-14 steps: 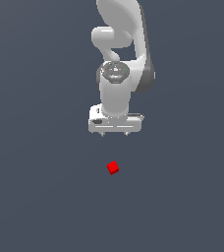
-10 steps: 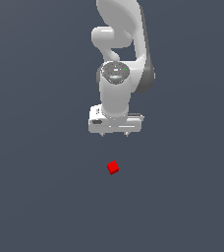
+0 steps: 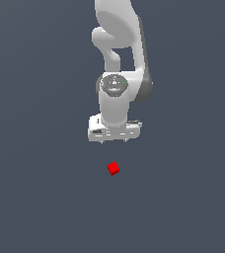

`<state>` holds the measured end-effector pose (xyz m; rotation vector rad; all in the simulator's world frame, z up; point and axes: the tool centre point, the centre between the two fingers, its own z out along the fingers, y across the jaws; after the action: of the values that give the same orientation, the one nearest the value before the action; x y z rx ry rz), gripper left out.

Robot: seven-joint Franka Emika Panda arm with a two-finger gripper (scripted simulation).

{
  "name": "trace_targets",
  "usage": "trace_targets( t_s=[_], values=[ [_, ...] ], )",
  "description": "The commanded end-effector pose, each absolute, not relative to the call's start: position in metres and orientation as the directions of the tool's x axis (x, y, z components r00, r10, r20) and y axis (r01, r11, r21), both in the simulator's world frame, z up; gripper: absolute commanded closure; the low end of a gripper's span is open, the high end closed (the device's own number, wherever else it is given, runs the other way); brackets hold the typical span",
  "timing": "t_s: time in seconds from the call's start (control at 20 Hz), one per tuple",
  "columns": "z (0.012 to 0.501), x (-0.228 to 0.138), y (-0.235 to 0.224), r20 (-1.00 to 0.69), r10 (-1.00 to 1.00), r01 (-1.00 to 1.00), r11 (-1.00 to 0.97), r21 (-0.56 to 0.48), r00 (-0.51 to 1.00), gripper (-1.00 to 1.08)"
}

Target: Pick up the red cube and move it to a goal position.

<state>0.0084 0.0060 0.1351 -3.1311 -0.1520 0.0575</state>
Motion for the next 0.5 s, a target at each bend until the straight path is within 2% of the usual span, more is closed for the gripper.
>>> trace_targets(
  t_s=[0.0,0.45],
  values=[
    [0.123,0.015,0.004,-0.033,0.137,0.137,-0.991,-0.008,0.99,-0.92],
    [0.065,0.053,0.0,-0.014,0.324,0.324,-0.946,-0.006,0.946,-0.92]
  ],
)
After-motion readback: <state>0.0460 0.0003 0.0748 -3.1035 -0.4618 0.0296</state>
